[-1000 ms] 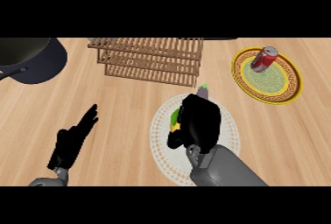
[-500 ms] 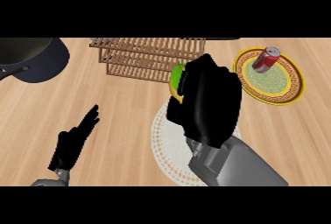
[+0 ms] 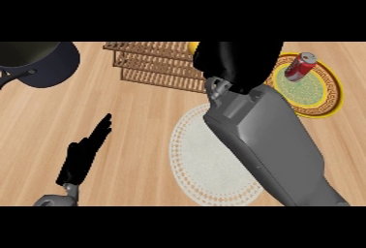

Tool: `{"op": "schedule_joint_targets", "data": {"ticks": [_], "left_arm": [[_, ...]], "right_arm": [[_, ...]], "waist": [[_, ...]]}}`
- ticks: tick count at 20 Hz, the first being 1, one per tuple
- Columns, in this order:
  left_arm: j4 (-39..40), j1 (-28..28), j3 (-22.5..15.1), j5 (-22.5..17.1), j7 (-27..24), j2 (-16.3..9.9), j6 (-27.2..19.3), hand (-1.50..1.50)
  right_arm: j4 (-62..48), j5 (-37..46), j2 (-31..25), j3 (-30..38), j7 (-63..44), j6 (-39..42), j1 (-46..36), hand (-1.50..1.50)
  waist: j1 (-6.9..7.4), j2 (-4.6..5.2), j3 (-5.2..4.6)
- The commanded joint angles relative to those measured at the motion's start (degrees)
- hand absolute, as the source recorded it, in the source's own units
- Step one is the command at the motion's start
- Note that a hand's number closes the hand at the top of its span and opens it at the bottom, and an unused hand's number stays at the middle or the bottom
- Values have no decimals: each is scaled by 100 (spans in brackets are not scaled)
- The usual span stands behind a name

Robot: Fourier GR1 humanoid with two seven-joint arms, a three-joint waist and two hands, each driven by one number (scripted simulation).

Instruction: Pick the lemon from the placemat and place it in the tiered shelf

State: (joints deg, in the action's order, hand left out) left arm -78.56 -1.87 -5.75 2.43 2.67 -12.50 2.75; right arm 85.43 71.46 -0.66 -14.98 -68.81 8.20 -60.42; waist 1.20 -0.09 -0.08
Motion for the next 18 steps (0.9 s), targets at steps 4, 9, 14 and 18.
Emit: {"op": "schedule_joint_targets", "data": {"ticks": [4, 9, 14, 18], "left_arm": [[-64, -112, 13, 15, 155, 38, -1, 0], [116, -165, 150, -50, 83, -122, 186, 0], [-163, -127, -182, 153, 337, 195, 4, 0], [10, -144, -98, 104, 37, 135, 127, 0]], "right_arm": [[-1621, 120, 63, 1059, -464, -275, -981, 150], [-3293, 136, -216, 1680, 732, -1039, -1356, 150], [-4667, -50, -231, 2153, 1154, -1219, -2146, 150], [-5520, -114, -361, 2472, 1371, -1657, -2453, 150]], "waist": [[43, 40, 2], [101, 95, 1], [182, 112, 2], [286, 162, -3]]}}
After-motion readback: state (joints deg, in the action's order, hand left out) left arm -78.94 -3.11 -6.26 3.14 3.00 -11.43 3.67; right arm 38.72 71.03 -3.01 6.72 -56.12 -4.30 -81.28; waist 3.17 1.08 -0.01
